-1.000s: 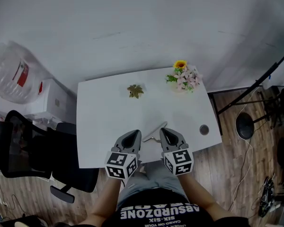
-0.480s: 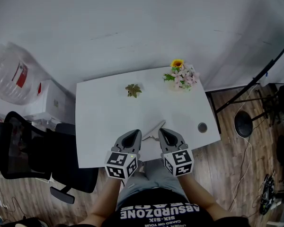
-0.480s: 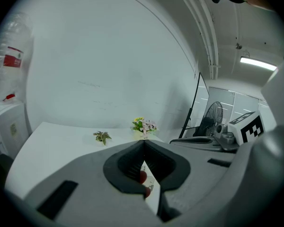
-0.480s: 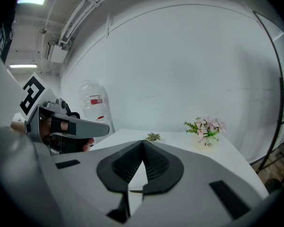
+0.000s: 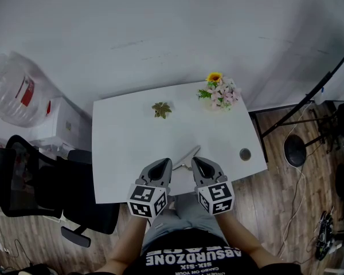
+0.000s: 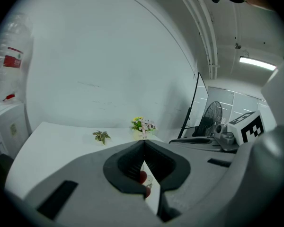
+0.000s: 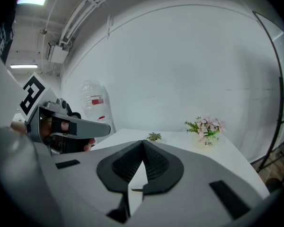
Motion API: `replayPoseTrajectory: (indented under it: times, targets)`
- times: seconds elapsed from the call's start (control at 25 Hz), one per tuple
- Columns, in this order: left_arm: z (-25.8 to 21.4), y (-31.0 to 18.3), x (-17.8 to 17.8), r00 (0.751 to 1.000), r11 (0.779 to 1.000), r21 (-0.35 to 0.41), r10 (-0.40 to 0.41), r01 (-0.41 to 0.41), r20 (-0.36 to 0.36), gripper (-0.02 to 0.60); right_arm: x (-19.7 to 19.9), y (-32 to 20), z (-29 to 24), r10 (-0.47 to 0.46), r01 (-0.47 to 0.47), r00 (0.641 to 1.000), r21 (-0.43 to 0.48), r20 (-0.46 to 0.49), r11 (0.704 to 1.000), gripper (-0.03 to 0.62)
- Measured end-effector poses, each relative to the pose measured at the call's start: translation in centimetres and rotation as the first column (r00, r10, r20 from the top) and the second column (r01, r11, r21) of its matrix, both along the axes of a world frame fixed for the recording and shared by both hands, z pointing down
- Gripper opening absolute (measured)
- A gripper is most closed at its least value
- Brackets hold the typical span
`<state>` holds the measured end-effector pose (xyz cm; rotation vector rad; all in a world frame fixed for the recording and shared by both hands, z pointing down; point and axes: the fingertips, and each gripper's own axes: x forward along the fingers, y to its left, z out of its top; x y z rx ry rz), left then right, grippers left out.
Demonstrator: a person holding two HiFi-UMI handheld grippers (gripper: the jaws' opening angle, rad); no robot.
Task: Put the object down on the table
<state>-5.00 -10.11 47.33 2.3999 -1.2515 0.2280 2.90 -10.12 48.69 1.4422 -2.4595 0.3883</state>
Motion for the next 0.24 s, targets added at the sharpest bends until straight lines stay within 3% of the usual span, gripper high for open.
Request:
replayPoseTrajectory:
  times: [0.24]
  targets:
    - [0.11, 0.39, 0.26, 1.0, 1.0, -0.004, 0.004, -0.004, 0.002, 0.005, 0.24, 0.37, -0.01, 0.003, -0.003, 1.0, -0.003, 0.004, 1.0, -0.002]
